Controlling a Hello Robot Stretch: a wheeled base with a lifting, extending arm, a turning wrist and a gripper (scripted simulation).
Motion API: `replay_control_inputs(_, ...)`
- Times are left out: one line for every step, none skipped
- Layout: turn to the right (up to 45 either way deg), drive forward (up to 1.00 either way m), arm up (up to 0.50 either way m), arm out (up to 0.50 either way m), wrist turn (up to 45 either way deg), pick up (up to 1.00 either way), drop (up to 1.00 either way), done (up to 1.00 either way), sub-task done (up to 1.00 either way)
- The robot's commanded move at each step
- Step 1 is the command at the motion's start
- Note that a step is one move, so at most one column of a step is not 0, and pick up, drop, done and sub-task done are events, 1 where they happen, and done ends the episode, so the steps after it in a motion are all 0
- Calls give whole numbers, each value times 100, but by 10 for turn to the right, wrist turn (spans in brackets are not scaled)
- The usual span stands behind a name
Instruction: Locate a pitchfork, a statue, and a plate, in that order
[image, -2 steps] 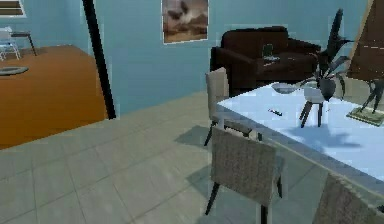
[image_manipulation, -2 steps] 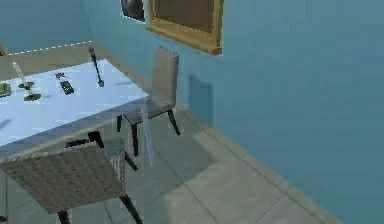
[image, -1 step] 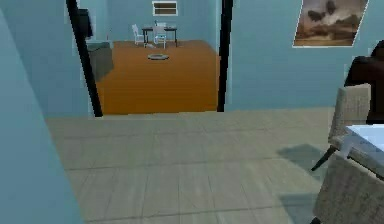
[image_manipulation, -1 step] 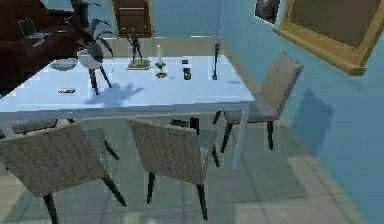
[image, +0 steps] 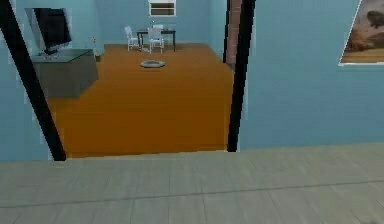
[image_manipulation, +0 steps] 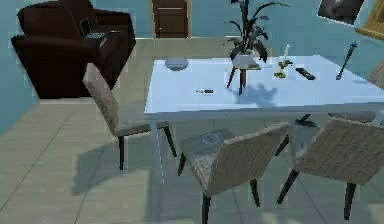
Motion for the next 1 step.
replay_control_inputs(0,100,0,0,0,0,0,0,0)
